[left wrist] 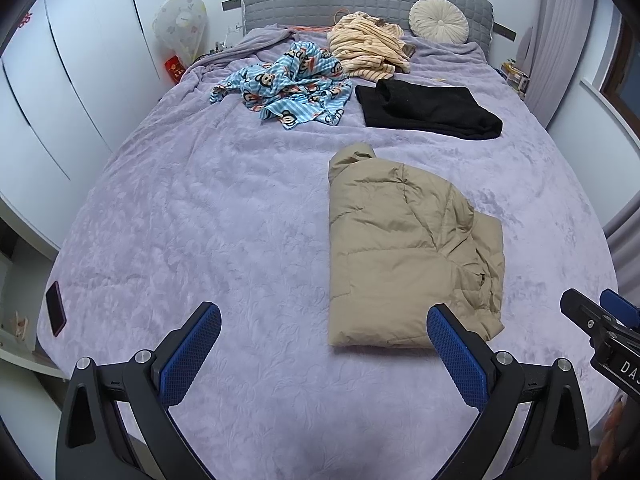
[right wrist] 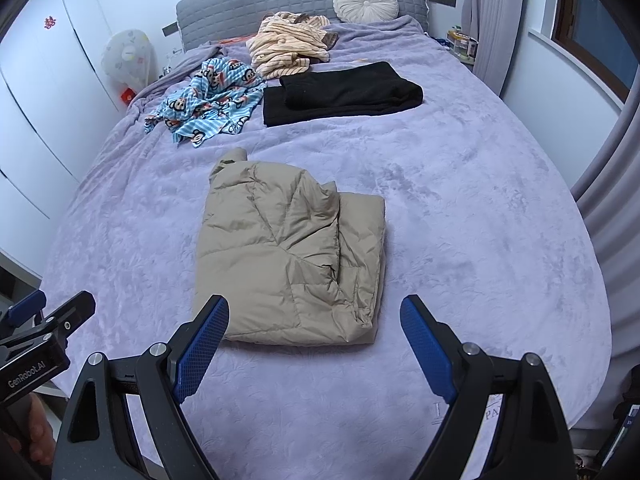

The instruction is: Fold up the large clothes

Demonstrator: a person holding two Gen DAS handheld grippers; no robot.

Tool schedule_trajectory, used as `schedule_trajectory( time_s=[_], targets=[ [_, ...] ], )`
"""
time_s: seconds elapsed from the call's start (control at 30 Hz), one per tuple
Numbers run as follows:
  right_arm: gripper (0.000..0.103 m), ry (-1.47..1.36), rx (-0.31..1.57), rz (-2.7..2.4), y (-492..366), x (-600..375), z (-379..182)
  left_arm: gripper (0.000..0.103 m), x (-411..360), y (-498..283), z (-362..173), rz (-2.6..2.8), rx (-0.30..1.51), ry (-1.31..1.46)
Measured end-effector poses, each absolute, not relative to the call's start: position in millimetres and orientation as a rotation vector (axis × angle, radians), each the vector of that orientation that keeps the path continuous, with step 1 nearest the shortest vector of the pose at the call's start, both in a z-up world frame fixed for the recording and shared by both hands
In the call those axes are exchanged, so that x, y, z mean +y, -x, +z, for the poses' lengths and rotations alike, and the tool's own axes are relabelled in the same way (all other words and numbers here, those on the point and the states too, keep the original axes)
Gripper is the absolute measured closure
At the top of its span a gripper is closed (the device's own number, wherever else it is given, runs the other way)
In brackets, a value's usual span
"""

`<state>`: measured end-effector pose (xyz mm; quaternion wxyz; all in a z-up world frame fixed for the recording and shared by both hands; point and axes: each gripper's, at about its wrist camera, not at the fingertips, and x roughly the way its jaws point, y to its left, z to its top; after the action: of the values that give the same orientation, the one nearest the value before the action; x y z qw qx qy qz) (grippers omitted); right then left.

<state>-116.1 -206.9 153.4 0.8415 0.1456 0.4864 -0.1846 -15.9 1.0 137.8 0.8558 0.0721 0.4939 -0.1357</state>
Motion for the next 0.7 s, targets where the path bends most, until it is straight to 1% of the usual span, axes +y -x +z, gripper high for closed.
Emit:
schedule_trajectory(
  time_s=[0.7],
  targets=[
    [0.014,-0.307,1.029,-0.39,116.0,-209.4,153.3,0.0,1.9,10.6,133.3,-0.281,1.04,-0.149]
  ],
)
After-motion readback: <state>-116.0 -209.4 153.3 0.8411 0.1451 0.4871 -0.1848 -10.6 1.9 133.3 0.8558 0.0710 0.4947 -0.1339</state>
